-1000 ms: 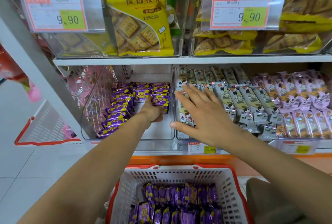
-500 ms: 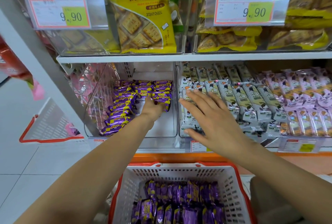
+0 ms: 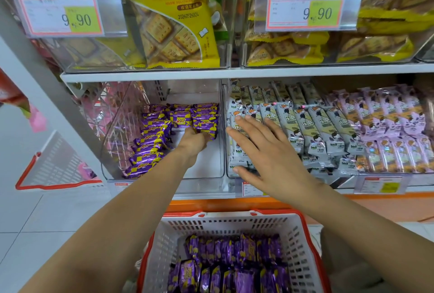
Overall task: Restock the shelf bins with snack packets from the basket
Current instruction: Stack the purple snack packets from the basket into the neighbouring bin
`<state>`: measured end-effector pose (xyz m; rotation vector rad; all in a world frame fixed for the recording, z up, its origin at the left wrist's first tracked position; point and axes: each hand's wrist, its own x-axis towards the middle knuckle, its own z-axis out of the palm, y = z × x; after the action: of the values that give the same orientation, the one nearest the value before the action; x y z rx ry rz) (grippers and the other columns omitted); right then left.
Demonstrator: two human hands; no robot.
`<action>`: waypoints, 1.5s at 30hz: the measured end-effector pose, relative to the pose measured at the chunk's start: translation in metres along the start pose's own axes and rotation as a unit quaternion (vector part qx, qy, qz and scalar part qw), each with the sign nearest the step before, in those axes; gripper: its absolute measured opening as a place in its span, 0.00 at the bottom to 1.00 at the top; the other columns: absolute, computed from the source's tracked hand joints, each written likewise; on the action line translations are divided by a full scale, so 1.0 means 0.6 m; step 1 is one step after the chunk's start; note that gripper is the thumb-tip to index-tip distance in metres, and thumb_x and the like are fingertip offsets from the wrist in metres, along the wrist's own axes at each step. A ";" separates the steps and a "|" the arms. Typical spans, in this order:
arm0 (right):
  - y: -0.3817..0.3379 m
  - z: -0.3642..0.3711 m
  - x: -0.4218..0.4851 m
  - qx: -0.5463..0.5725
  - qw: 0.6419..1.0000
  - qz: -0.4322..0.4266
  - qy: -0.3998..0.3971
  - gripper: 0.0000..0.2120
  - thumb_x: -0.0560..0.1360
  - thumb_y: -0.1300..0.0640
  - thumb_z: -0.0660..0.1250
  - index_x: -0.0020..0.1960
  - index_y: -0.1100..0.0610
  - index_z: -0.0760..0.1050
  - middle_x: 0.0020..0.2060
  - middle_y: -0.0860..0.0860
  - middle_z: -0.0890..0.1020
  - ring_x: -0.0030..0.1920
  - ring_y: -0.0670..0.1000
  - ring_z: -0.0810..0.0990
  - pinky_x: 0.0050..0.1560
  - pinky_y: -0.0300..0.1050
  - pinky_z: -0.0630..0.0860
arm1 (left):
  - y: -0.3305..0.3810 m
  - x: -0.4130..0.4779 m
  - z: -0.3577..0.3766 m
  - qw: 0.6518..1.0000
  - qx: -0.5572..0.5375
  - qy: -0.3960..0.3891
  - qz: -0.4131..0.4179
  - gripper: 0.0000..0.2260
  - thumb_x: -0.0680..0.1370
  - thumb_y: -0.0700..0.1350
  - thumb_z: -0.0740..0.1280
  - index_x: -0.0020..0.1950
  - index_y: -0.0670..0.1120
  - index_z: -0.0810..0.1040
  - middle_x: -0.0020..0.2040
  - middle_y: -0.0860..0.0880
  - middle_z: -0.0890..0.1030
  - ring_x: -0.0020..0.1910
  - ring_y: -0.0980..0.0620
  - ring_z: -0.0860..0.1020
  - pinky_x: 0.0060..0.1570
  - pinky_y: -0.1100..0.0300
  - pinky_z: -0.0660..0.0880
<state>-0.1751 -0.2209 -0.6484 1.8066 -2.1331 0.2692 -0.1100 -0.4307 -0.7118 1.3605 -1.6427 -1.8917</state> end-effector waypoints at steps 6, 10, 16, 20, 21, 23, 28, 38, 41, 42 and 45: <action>0.001 0.002 -0.001 0.011 1.000 -0.002 0.001 0.35 0.75 0.41 0.58 0.77 0.56 0.60 0.75 0.56 0.64 0.76 0.56 0.60 0.73 0.57 0.55 | 0.005 -0.016 -0.008 1.000 0.026 -0.011 -0.010 0.12 0.79 0.37 0.64 0.46 0.49 0.61 0.47 0.41 0.73 0.47 0.47 0.70 0.50 0.56 0.70; 0.005 -0.001 -0.003 0.020 1.000 -0.001 -0.006 0.36 0.74 0.40 0.58 0.78 0.55 0.59 0.77 0.55 0.60 0.76 0.56 0.58 0.75 0.56 0.52 | 0.010 -0.037 -0.015 0.998 0.066 -0.006 0.011 0.20 0.79 0.38 0.64 0.68 0.44 0.61 0.44 0.42 0.74 0.47 0.47 0.71 0.53 0.52 0.73; 0.004 -0.022 -0.013 0.039 0.999 -0.020 0.026 0.34 0.73 0.44 0.67 0.74 0.56 0.64 0.75 0.56 0.64 0.75 0.56 0.61 0.74 0.54 0.54 | 0.019 -0.094 -0.035 0.970 0.181 0.043 0.156 0.15 0.79 0.36 0.62 0.66 0.42 0.74 0.58 0.42 0.79 0.56 0.42 0.78 0.59 0.49 0.75; -0.007 -0.047 -0.036 0.060 0.992 -0.075 0.081 0.23 0.75 0.49 0.61 0.67 0.57 0.73 0.66 0.56 0.74 0.67 0.55 0.69 0.67 0.51 0.63 | 0.013 -0.154 -0.038 0.930 0.218 0.080 0.285 0.09 0.79 0.36 0.62 0.54 0.42 0.80 0.50 0.46 0.82 0.50 0.45 0.80 0.53 0.51 0.78; -0.010 -0.053 -0.047 0.068 0.990 -0.086 0.087 0.20 0.76 0.50 0.61 0.65 0.57 0.75 0.64 0.55 0.76 0.65 0.55 0.72 0.64 0.51 0.67 | 0.009 -0.170 -0.039 0.920 0.222 0.085 0.311 0.09 0.79 0.36 0.62 0.52 0.43 0.81 0.49 0.48 0.82 0.48 0.47 0.80 0.51 0.52 0.78; -0.018 -0.062 -0.072 0.086 0.987 -0.104 0.083 0.17 0.77 0.52 0.60 0.62 0.57 0.78 0.58 0.53 0.80 0.58 0.55 0.78 0.55 0.52 0.76 | -0.004 -0.204 -0.036 0.900 0.230 0.100 0.356 0.11 0.76 0.34 0.62 0.50 0.44 0.82 0.48 0.50 0.81 0.45 0.49 0.78 0.48 0.54 0.77; -0.032 -0.049 -0.160 0.106 0.987 -0.122 0.000 0.14 0.77 0.52 0.58 0.51 0.54 0.81 0.42 0.48 0.83 0.40 0.52 0.83 0.34 0.45 0.78 | -0.084 -0.292 -0.016 0.845 0.243 0.090 0.467 0.13 0.71 0.34 0.58 0.48 0.46 0.79 0.44 0.49 0.76 0.38 0.58 0.72 0.41 0.67 0.68; -0.012 0.159 -0.323 0.050 0.891 0.160 -0.422 0.34 0.81 0.44 0.57 0.79 0.54 0.46 0.78 0.60 0.47 0.77 0.61 0.47 0.74 0.56 0.56 | -0.366 -0.273 0.063 0.826 0.516 -0.174 0.143 0.12 0.81 0.42 0.61 0.64 0.45 0.74 0.57 0.45 0.79 0.51 0.45 0.78 0.50 0.54 0.74; -0.011 0.216 -0.367 0.073 0.881 0.204 -0.421 0.39 0.80 0.41 0.56 0.79 0.53 0.37 0.77 0.59 0.36 0.77 0.58 0.36 0.76 0.57 0.46 | -0.432 -0.254 0.073 0.819 0.532 -0.205 0.058 0.14 0.82 0.44 0.61 0.66 0.43 0.71 0.60 0.41 0.77 0.54 0.43 0.76 0.53 0.49 0.75; -0.013 0.231 -0.379 0.070 0.884 0.207 -0.414 0.39 0.80 0.41 0.56 0.79 0.54 0.36 0.77 0.59 0.36 0.77 0.58 0.34 0.76 0.57 0.46 | -0.448 -0.246 0.076 0.824 0.526 -0.208 0.028 0.16 0.82 0.45 0.61 0.68 0.43 0.69 0.63 0.41 0.75 0.56 0.43 0.76 0.54 0.49 0.74; -0.020 0.259 -0.399 0.034 0.904 0.198 -0.378 0.37 0.80 0.43 0.56 0.79 0.57 0.41 0.78 0.58 0.43 0.78 0.57 0.39 0.75 0.60 0.51 | -0.477 -0.225 0.091 0.844 0.489 -0.209 -0.066 0.21 0.82 0.47 0.61 0.74 0.44 0.63 0.70 0.42 0.69 0.62 0.43 0.74 0.58 0.51 0.73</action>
<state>-0.1497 -0.0576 -0.8814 1.6513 -3.0561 -0.3420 0.0162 -0.2109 -0.9091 1.4177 -3.0742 -1.4720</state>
